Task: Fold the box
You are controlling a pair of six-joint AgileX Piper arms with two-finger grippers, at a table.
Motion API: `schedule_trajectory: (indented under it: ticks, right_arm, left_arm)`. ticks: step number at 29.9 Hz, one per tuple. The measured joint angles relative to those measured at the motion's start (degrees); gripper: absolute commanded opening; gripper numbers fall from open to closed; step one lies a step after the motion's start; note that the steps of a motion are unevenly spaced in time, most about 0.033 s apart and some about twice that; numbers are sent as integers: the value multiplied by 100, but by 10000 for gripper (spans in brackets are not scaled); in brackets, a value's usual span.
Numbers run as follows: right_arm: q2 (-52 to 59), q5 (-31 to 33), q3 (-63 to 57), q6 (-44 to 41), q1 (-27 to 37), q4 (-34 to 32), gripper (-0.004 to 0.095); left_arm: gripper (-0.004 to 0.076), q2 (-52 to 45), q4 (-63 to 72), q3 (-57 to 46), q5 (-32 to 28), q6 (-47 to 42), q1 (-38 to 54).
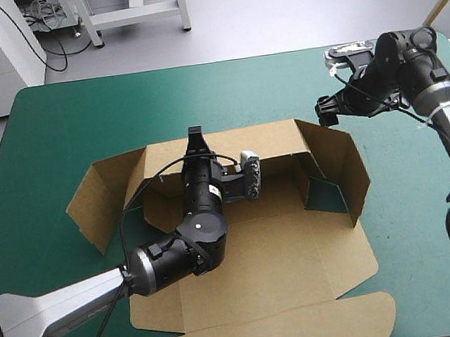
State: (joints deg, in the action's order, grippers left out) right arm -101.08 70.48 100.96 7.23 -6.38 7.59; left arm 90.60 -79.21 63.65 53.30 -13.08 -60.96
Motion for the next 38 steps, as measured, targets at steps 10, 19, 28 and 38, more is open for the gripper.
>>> schedule_trajectory:
  ticks: [10,19,28,38]
  right_arm:
    - [741,-42,-801,1,-1,67,887]
    - [1474,-493,-2298,160,3,237,887]
    - [2479,-1372,-3745,962,3,1046,887]
    - [2958,-2776,-4976,2226,-442,2222,887]
  left_arm:
    - [-10,-5,25,0,0,-13,0]
    - [-10,-5,36,0,11,-30,0]
    - [-10,-5,42,0,11,-34,0]
    - [-10,-5,42,0,15,-34,0]
